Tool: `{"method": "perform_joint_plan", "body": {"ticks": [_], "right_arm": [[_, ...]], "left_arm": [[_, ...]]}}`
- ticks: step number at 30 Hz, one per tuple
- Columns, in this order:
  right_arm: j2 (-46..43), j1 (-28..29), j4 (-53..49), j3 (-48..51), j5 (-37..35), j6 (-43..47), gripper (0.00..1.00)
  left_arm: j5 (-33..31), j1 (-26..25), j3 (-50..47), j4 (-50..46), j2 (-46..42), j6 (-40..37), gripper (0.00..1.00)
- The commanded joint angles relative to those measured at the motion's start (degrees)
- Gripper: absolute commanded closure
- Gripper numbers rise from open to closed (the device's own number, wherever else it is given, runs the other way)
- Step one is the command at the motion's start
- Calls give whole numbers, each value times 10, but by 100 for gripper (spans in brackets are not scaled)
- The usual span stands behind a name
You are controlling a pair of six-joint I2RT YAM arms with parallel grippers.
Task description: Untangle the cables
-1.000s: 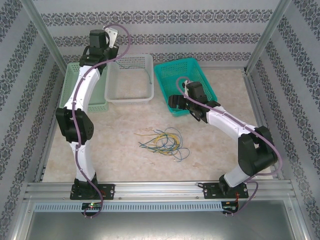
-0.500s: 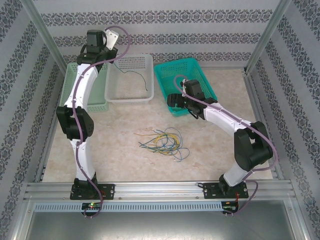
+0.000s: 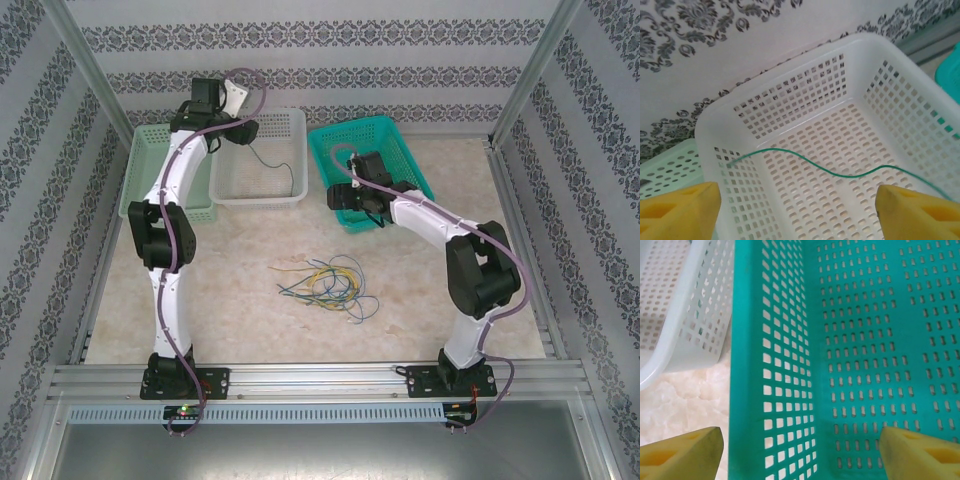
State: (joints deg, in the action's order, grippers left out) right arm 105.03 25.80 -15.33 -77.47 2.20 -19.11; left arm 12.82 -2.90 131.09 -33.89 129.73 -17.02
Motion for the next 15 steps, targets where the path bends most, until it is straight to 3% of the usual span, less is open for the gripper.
{"method": "perform_joint_plan", "body": {"ticks": [1,5,10,15], "right_arm": [[13,15,-39,-30,-24,27,19],[24,16,-46,-37,-28,22,20],[49,16,-70,-57,-48,22,25],[50,8,-80,-54,-51,16,32]], "left_arm": [[-34,3,-37,11,-82,53,14],[-97,11,-126,25,-146,92,5],[-65,40,-160,-46,-127,145,12],[-27,40,-104,-107,-54,184,21]]}}
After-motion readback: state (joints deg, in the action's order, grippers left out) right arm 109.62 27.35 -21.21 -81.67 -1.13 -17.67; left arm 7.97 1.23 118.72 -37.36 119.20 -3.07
